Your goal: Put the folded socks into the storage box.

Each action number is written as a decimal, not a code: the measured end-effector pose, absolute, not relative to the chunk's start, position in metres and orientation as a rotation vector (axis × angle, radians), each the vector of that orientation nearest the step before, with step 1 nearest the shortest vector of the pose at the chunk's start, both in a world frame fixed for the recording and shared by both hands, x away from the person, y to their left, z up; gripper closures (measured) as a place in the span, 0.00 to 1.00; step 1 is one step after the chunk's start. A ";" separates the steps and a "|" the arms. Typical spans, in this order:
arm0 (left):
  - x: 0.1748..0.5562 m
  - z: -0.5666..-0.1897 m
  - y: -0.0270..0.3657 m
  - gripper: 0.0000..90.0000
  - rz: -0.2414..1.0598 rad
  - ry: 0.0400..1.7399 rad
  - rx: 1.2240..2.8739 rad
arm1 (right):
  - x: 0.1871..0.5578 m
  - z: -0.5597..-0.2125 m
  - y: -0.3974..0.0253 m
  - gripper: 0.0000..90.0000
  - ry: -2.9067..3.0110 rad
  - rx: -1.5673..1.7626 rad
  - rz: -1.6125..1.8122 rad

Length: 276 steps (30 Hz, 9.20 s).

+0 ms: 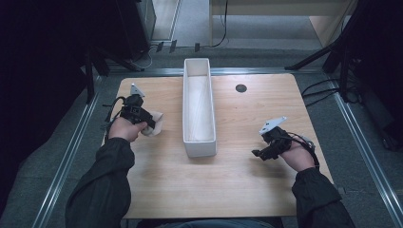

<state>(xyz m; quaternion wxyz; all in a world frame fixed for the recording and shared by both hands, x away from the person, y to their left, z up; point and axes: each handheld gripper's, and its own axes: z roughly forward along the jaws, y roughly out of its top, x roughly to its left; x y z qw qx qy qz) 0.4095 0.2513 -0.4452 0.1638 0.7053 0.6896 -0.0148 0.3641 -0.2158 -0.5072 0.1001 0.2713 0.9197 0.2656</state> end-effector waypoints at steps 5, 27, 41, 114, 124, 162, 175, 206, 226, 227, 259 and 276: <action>0.416 -0.442 0.244 0.73 -0.055 1.959 2.018 | 0.364 -0.507 -0.216 0.24 2.721 0.805 0.785; 0.436 -0.406 0.187 0.72 -0.047 1.847 2.085 | 0.363 -0.507 -0.215 0.24 2.723 0.792 0.786; 0.444 -0.391 0.149 0.72 -0.074 1.774 2.107 | 0.363 -0.507 -0.216 0.24 2.730 0.805 0.782; 0.392 -0.444 0.085 0.41 -0.126 1.656 2.279 | 0.362 -0.508 -0.211 0.23 2.732 0.760 0.745; 0.393 -0.437 0.089 0.56 -0.093 1.614 2.207 | 0.361 -0.509 -0.210 0.23 2.727 0.738 0.710; 0.422 -0.477 0.066 0.74 -0.118 1.738 2.170 | 0.358 -0.512 -0.206 0.23 2.770 0.667 0.660; 0.421 -0.481 0.070 0.69 -0.154 1.751 2.136 | 0.357 -0.513 -0.206 0.23 2.779 0.645 0.644; 0.410 -0.436 0.088 0.49 -0.137 1.586 2.164 | 0.358 -0.514 -0.206 0.23 2.788 0.642 0.650; 0.387 -0.407 0.128 0.39 -0.092 1.472 2.183 | 0.359 -0.513 -0.207 0.22 2.768 0.682 0.682; 0.386 -0.406 0.131 0.39 -0.089 1.473 2.182 | 0.359 -0.513 -0.207 0.22 2.768 0.679 0.681; 0.346 -0.435 0.208 0.34 -0.055 1.456 2.143 | 0.351 -0.515 -0.220 0.22 2.757 0.723 0.668; 0.341 -0.472 0.221 0.29 -0.074 1.394 2.194 | 0.350 -0.515 -0.222 0.22 2.744 0.742 0.674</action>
